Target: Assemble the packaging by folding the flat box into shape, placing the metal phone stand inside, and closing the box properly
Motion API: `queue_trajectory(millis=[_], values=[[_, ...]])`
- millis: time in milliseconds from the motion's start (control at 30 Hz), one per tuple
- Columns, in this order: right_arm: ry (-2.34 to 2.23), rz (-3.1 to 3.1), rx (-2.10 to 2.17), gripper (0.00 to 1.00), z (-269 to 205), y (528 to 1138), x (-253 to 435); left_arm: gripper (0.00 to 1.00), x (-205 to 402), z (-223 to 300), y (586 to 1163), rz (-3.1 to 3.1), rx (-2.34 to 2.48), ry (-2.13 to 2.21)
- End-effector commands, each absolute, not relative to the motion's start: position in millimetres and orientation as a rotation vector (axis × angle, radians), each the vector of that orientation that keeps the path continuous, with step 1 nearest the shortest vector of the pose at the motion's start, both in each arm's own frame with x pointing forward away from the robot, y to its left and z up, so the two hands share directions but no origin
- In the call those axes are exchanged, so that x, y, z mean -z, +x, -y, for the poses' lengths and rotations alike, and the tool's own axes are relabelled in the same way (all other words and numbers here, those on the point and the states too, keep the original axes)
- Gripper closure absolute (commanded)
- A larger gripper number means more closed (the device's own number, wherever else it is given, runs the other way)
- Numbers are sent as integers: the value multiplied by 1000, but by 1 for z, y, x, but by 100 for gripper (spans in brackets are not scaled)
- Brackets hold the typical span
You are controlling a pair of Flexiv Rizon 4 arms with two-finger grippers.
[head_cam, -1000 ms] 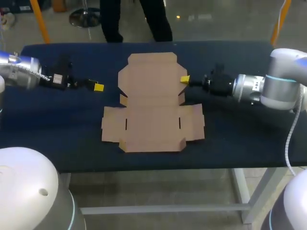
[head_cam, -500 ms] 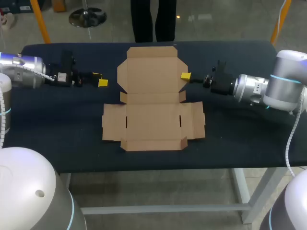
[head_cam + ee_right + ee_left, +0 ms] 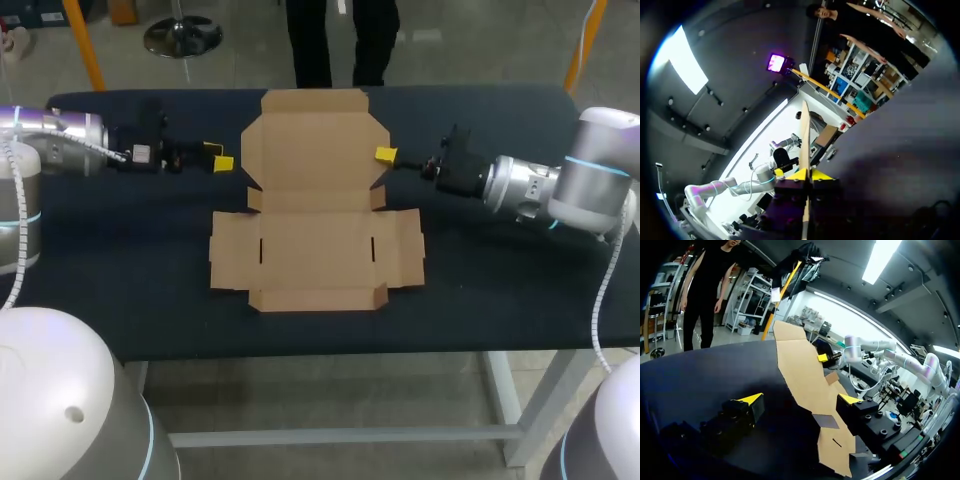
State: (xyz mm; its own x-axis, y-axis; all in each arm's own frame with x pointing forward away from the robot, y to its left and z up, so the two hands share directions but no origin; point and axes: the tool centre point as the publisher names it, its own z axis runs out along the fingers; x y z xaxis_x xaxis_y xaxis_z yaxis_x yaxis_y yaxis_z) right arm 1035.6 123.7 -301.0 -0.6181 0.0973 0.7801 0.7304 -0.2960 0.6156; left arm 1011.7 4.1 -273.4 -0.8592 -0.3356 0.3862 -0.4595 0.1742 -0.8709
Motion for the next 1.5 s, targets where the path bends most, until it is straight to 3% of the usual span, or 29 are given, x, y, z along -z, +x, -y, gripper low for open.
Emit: queue_trajectory(millis=[33, 1500], values=[[-974, 1499, 1990, 100, -124, 1038, 303, 0, 276, -2, 1027, 2294, -1774, 741], [-870, 1530, 2046, 100, -138, 1045, 283, 0, 269, 43, 1038, 2176, -1862, 392]])
